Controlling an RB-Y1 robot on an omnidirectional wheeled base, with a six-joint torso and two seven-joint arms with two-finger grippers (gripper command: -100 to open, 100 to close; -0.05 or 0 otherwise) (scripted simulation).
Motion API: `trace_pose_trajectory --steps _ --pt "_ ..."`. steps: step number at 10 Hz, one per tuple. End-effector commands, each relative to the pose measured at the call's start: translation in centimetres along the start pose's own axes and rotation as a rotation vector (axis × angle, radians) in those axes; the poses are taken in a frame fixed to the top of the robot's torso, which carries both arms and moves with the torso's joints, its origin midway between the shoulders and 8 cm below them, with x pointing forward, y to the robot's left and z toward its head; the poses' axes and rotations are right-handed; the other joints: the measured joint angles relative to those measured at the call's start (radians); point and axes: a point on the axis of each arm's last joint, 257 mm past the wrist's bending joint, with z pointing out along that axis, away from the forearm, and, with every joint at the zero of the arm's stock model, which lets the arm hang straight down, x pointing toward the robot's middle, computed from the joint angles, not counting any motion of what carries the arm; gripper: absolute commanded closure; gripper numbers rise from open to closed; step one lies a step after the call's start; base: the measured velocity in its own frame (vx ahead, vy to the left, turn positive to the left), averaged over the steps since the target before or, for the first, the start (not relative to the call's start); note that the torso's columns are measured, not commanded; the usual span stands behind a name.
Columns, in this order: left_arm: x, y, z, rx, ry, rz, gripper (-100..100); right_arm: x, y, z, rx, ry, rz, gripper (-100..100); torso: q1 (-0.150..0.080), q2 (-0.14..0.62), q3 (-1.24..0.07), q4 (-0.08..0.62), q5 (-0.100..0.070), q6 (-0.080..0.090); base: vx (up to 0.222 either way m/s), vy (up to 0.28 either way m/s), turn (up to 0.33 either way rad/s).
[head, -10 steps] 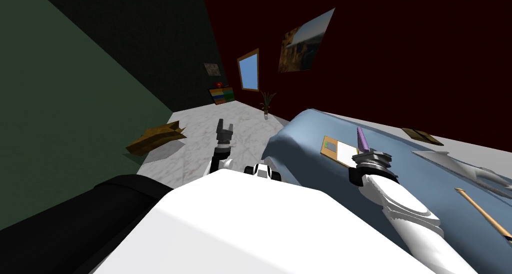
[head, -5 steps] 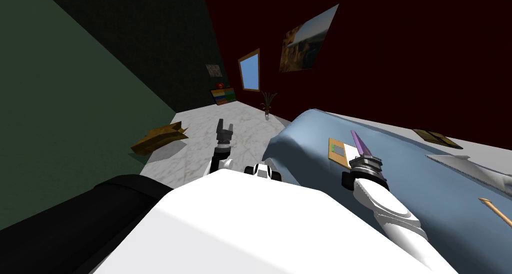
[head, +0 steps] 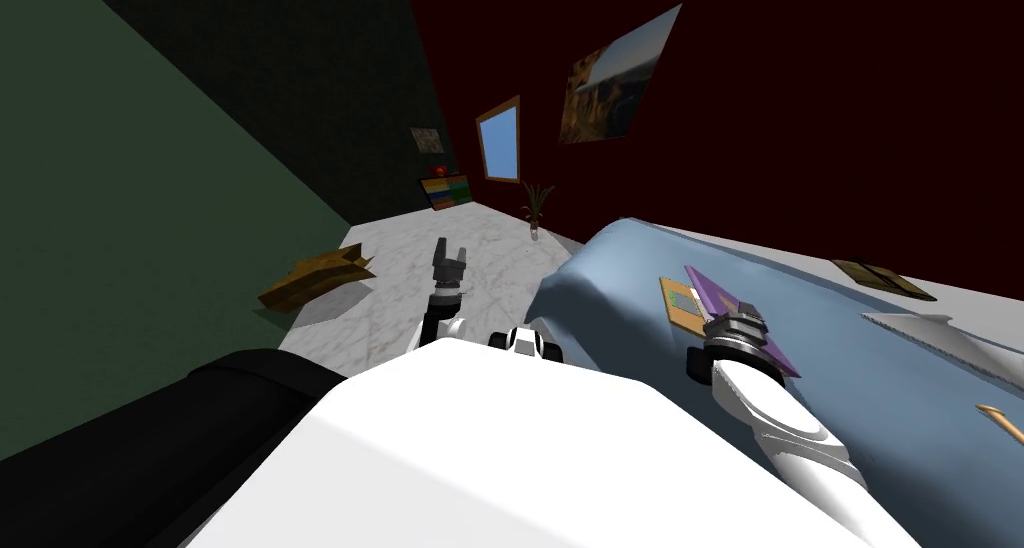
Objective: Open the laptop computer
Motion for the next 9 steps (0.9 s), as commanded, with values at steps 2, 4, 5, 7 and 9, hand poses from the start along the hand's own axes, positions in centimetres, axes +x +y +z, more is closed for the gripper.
trace_pose_trajectory --steps 2,4,5,7,9 --pt "0.0 0.0 0.0 0.000 0.000 0.000 0 1.5 -1.8 1.3 0.000 -0.018 0.000 -100 -0.001 -0.001 -0.001 0.000 0.000 -0.001 0.026 0.078 -0.038" --pt "0.0 0.0 0.0 0.000 0.000 0.000 0 2.3 -2.8 2.0 0.002 -0.028 0.001 -100 -0.003 -0.002 -0.001 -0.001 -0.001 0.000 0.033 0.070 -0.051" --pt "0.0 0.0 0.0 0.000 0.000 0.000 0 2.7 -3.4 2.3 0.003 -0.033 0.001 -100 -0.004 -0.001 -0.001 -0.001 -0.001 0.000 0.027 0.059 -0.041" --pt "0.0 0.0 0.0 0.000 0.000 0.000 0 2.9 -3.6 2.6 0.005 -0.033 0.000 -100 -0.003 -0.001 0.000 0.000 -0.001 0.000 0.016 0.050 -0.028" --pt "0.0 0.0 0.0 0.000 0.000 0.000 0 2.9 -3.6 2.6 0.004 -0.035 0.001 0 -0.005 0.000 0.000 0.000 -0.002 0.000 0.001 0.003 0.001"
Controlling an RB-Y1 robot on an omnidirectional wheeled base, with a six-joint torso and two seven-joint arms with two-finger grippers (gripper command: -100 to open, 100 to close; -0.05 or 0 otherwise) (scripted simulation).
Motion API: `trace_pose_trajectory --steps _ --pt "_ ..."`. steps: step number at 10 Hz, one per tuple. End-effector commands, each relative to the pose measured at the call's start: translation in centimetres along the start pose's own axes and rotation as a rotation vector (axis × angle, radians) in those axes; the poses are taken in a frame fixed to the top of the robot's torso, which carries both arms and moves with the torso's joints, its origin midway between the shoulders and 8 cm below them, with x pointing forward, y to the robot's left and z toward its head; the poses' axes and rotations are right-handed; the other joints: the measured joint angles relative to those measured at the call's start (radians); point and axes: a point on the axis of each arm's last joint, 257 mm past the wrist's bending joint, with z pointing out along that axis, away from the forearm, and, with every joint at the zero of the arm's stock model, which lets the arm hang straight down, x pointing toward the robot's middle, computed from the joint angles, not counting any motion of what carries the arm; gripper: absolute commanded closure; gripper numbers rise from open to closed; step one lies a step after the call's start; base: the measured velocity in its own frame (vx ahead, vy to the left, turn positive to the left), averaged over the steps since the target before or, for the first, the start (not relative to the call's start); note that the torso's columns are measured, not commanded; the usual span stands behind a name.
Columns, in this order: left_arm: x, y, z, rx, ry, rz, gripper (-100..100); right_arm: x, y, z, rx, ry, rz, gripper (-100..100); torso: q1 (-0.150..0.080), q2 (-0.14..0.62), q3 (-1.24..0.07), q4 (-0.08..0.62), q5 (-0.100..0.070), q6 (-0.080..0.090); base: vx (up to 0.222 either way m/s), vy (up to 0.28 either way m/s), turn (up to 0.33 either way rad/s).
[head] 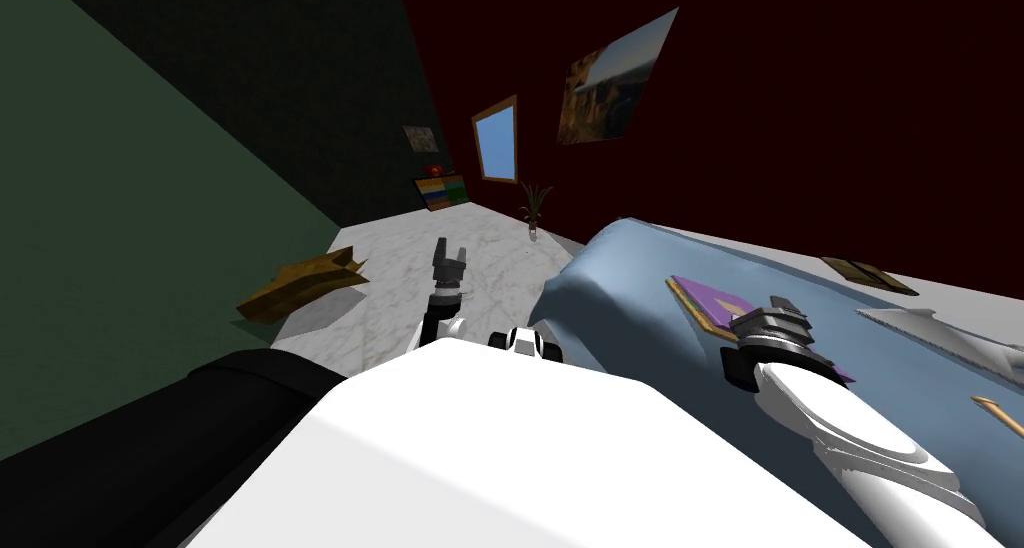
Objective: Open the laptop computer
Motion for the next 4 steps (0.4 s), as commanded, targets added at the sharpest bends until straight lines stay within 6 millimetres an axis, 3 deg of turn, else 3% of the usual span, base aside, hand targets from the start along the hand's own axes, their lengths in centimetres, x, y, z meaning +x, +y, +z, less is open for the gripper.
trace_pose_trajectory --steps 1,4 --pt "0.00 0.00 0.00 0.000 0.000 0.000 0 0.00 0.00 0.00 0.000 0.000 0.000 0 0.001 0.000 0.000 0.000 0.000 0.000 0.000 0.000 0.000" --pt "0.00 0.00 0.00 0.000 0.000 0.000 0 0.00 0.00 0.00 0.000 0.000 0.000 0 0.002 -0.001 -0.001 0.000 0.001 0.000 0.000 0.000 0.000"
